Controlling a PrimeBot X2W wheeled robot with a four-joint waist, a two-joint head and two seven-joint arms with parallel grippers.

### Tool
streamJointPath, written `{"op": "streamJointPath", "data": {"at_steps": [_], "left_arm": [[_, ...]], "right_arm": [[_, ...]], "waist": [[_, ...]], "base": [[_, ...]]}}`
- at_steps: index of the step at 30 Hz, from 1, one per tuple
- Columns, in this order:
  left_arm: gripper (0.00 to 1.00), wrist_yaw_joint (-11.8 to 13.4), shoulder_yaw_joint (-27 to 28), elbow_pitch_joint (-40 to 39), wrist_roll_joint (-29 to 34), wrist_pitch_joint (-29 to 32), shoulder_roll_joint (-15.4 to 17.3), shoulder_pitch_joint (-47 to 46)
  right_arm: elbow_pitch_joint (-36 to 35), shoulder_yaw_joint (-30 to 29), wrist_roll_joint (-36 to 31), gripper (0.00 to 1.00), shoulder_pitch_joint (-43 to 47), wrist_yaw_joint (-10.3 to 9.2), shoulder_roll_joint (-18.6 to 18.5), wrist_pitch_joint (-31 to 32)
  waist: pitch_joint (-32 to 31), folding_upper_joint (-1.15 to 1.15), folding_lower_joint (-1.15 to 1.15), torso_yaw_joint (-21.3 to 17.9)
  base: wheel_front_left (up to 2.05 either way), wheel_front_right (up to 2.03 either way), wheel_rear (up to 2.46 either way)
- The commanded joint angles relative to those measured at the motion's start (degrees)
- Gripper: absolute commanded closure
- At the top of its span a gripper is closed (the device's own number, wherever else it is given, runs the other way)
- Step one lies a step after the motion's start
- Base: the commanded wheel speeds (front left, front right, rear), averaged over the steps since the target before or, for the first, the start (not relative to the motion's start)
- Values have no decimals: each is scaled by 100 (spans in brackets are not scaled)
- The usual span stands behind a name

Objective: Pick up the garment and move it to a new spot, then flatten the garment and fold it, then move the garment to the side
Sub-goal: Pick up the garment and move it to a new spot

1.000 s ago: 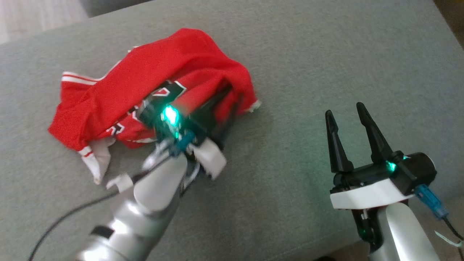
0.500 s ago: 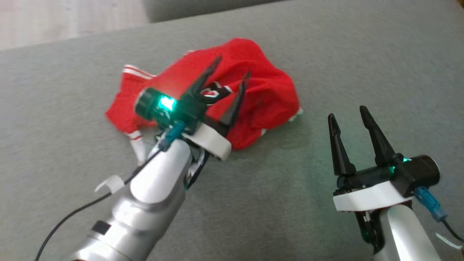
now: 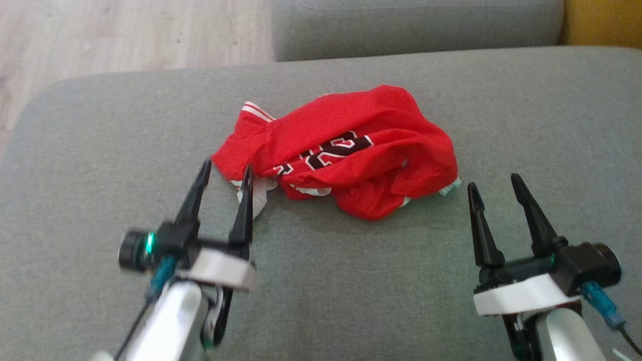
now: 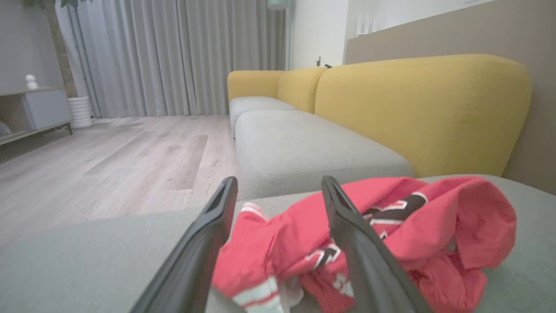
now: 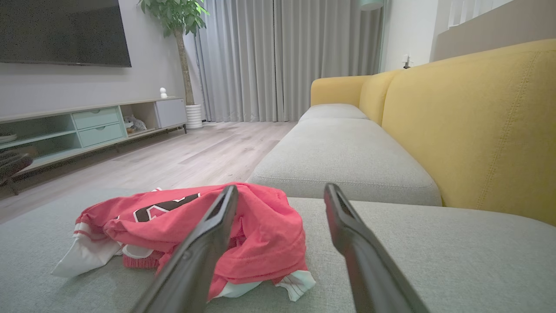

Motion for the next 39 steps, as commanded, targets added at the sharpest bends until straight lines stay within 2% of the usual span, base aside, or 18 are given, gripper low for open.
{"op": "streamJointPath", "data": {"at_steps": [1, 7, 15, 19, 25, 31, 36, 37, 38, 39], "left_arm": [[0, 39, 250, -221, -4, -29, 42, -110], [0, 33, 486, -320, 62, -29, -178, 535], [0, -181, 606, -183, 274, -29, -264, 507], [0, -307, 505, 222, 394, 16, -205, 198], [0, -441, 419, 1019, 438, 580, -148, -646], [0, -303, 472, 1752, 496, 950, -50, -1314], [0, -251, 504, 2134, 478, 1029, -25, -1583], [51, -255, 525, 2209, 454, 1006, -18, -1632], [97, -256, 558, 2264, 421, 950, -14, -1677], [100, -266, 583, 2302, 392, 879, -12, -1720]], "right_arm": [[-192, 110, -52, 0, -39, -4, -27, -61], [-153, 98, -92, 0, 137, -4, -27, -61], [-159, 161, -72, 0, 127, -4, -27, -61], [-178, 182, -65, 0, 37, -4, -27, -61], [-177, 201, -44, 0, -134, -4, -27, -61], [-158, 175, 20, 0, -282, -4, -27, -61], [-144, 158, 52, 0, -335, -4, -27, -61], [-142, 150, 60, 0, -346, -4, -27, -61], [-138, 145, 66, 0, -357, -4, -27, -61], [-132, 139, 73, 0, -367, -4, -27, -61]], "waist": [[-88, 0, 1, 86], [-198, 0, 1, 189], [-125, 0, 1, 135], [99, 0, 1, 32], [536, 0, 1, -192], [819, 0, 1, -416], [879, 0, 1, -503], [881, 0, 1, -519], [880, 0, 1, -533], [874, 0, 1, -543]], "base": [[0, 0, 0], [0, 0, 0], [0, 0, 0], [0, 0, 0], [0, 0, 0], [0, 0, 0], [0, 0, 0], [0, 0, 0], [0, 0, 0], [0, 0, 0]]}}
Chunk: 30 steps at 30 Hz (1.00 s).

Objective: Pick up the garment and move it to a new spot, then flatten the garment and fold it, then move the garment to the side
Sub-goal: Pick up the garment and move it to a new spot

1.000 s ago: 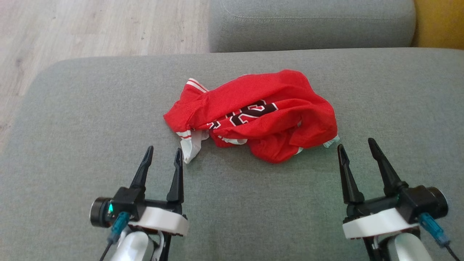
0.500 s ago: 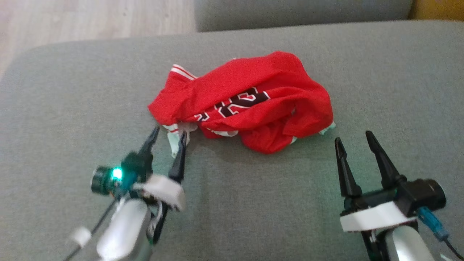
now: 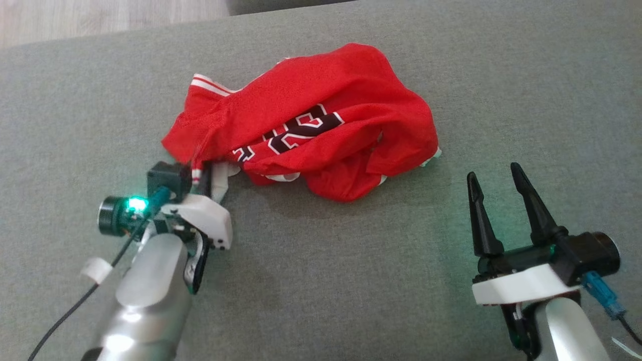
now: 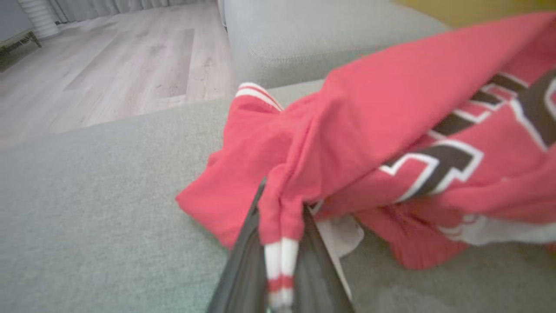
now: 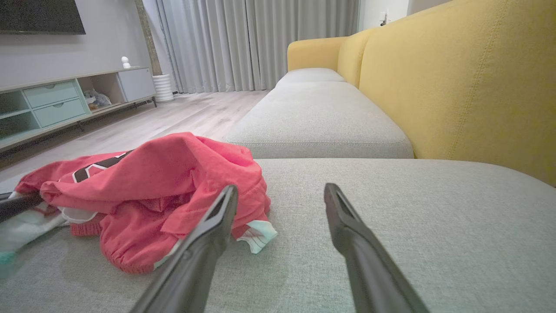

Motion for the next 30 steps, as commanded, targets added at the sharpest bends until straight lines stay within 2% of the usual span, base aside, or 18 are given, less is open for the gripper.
{"op": "streamJointPath", "data": {"at_steps": [1, 7, 14, 22, 30], "left_arm": [[100, -2, 213, -128, -59, -119, 156, -275], [100, -135, 471, -306, -335, -703, 149, -554], [100, -252, 1133, -1190, -816, -904, 387, -1172], [100, -137, 1700, -1702, -997, -479, 1238, -1856], [100, -127, 1997, -1484, -1016, -107, 2046, -1973]], "right_arm": [[-160, 120, 58, 0, -189, -4, -29, -61], [-101, 90, 70, 0, -142, -4, -29, -61], [-72, 83, 73, 0, -71, -4, -29, -61], [-57, 81, 85, 0, -26, -4, -29, -61], [-100, 70, 84, 0, -53, -4, -29, -61]], "waist": [[-18, 0, -1, -4], [-210, 0, -1, 52], [-496, 0, -1, 185], [-621, 0, -1, 290], [-480, 0, -1, 379]], "base": [[0, 0, 0], [0, 0, 0], [0, 0, 0], [0, 0, 0], [0, 0, 0]]}}
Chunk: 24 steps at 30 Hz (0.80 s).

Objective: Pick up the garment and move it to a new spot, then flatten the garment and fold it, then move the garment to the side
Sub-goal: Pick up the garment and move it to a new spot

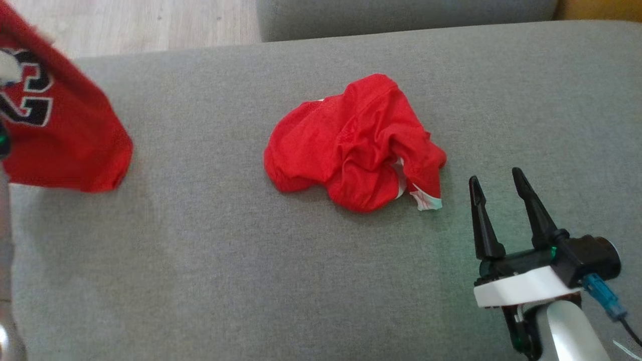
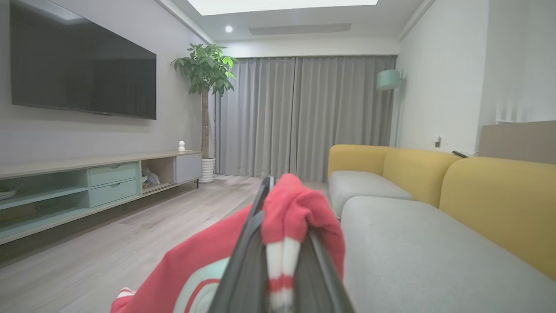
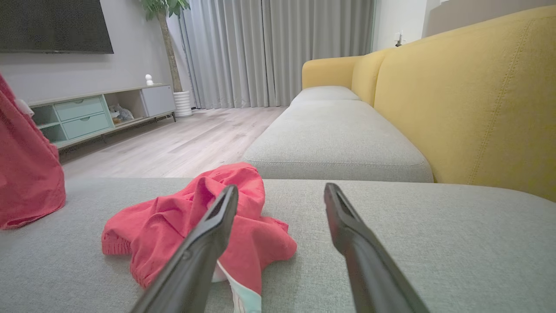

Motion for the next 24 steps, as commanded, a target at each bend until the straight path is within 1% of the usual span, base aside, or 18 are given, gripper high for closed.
{"op": "streamJointPath", "data": {"at_steps": [1, 5, 8, 13, 16, 17, 18, 19, 21, 22, 23, 24], "left_arm": [[100, 0, 166, -71, 59, 40, 430, -273], [100, -12, 125, 123, 100, 22, 517, -70], [100, -26, 76, 241, 119, -16, 501, 62], [100, -101, -170, 651, 153, 24, 286, 515], [100, 7, -320, 1060, 224, 139, 146, 849], [93, 23, -347, 1228, 218, 162, 96, 945], [72, 75, -350, 1394, 223, 128, 72, 1022], [56, 139, -334, 1561, 217, 76, 49, 1084], [52, 200, -248, 1887, 115, -11, -20, 1163], [42, 213, -217, 2027, 80, -67, -37, 1184], [6, 214, -212, 2145, 68, -134, -50, 1190], [0, 208, -206, 2253, 53, -187, -64, 1183]], "right_arm": [[-198, 110, 23, 0, -96, -4, -29, -61], [-203, 107, -1, 0, -118, -4, -29, -61], [-207, 109, -19, 0, -136, -4, -29, -61], [-214, 122, -67, 0, -186, -4, -29, -61], [-224, 120, -81, 0, -218, -4, -29, -61], [-226, 120, -83, 0, -226, -4, -29, -61], [-225, 129, -86, 0, -237, -4, -29, -61], [-224, 148, -90, 0, -252, -4, -29, -61], [-221, 184, -98, 0, -280, -4, -29, -61], [-221, 188, -104, 0, -292, -4, -29, -61], [-225, 179, -108, 0, -301, -4, -29, -61], [-227, 169, -109, 0, -308, -4, -29, -61]], "waist": [[54, 0, 0, 14], [131, 0, 0, 19], [175, 0, 0, 13], [281, 0, 0, -53], [349, 0, 0, -110], [372, 0, 0, -128], [400, 0, 0, -153], [427, 0, 0, -180], [458, 0, 0, -227], [471, 0, 0, -250], [480, 0, 0, -263], [487, 0, 0, -273]], "base": [[0, 0, 0], [0, 0, 0], [0, 0, 0], [0, 0, 0], [0, 0, 0], [0, 0, 0], [0, 0, 0], [0, 0, 0], [0, 0, 0], [0, 0, 0], [0, 0, 0], [0, 0, 0]]}}
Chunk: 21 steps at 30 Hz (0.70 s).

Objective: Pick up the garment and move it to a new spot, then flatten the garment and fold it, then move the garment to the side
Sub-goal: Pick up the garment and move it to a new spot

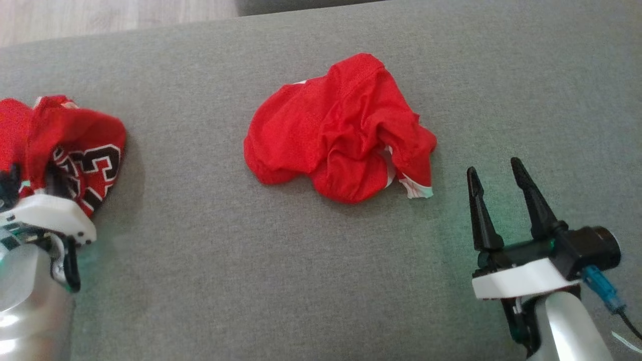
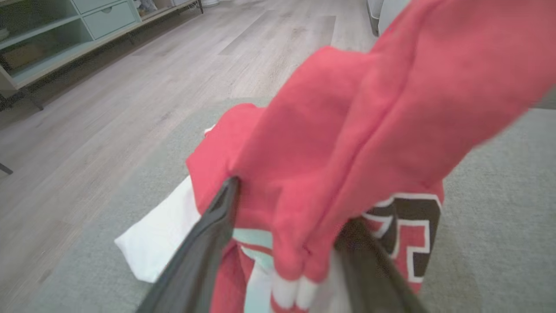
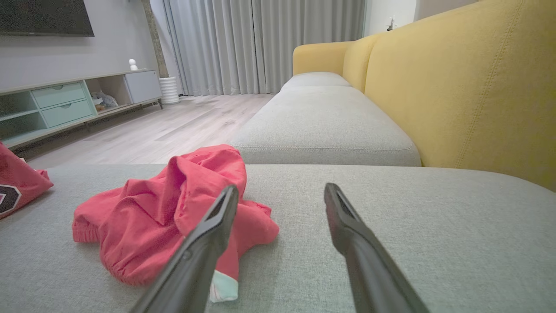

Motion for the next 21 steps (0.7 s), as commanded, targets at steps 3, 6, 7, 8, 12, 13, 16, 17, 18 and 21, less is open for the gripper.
{"op": "streamJointPath", "data": {"at_steps": [3, 6, 7, 8, 12, 13, 16, 17, 18, 21], "left_arm": [[0, -42, 174, 99, -34, -218, 193, -295], [0, -94, 111, 215, 11, -371, 187, -404], [0, -118, 78, 230, 35, -418, 175, -432], [0, -147, 44, 236, 57, -459, 160, -454], [0, -286, -147, 195, 177, -548, 82, -477], [0, -303, -206, 162, 221, -560, 60, -474], [0, -319, -331, -11, 305, -597, -24, -426], [0, -323, -388, -90, 342, -606, -63, -388], [0, -329, -438, -177, 369, -613, -106, -342], [0, -339, -573, -484, 436, -626, -206, -161]], "right_arm": [[-200, 97, -30, 0, -163, -4, -29, -61], [-167, 86, -44, 0, -111, -4, -29, -61], [-158, 90, -45, 0, -92, -4, -29, -61], [-150, 95, -42, 0, -79, -4, -29, -61], [-140, 70, -5, 0, -12, -4, -29, -61], [-136, 63, 5, 0, 15, -4, -29, -61], [-119, 51, 26, 0, 110, -4, -29, -61], [-113, 48, 32, 0, 144, -4, -29, -61], [-110, 45, 38, 0, 173, -4, -29, -61], [-101, 22, 59, 0, 251, -4, -29, -61]], "waist": [[-3, 0, 0, -10], [-89, 0, 0, 35], [-130, 0, 0, 57], [-177, 0, 0, 80], [-398, 0, 0, 218], [-457, 0, 0, 261], [-644, 0, 0, 416], [-703, 0, 0, 469], [-759, 0, 0, 521], [-923, 0, 0, 672]], "base": [[0, 0, 0], [0, 0, 0], [0, 0, 0], [0, 0, 0], [0, 0, 0], [0, 0, 0], [0, 0, 0], [0, 0, 0], [0, 0, 0], [0, 0, 0]]}}
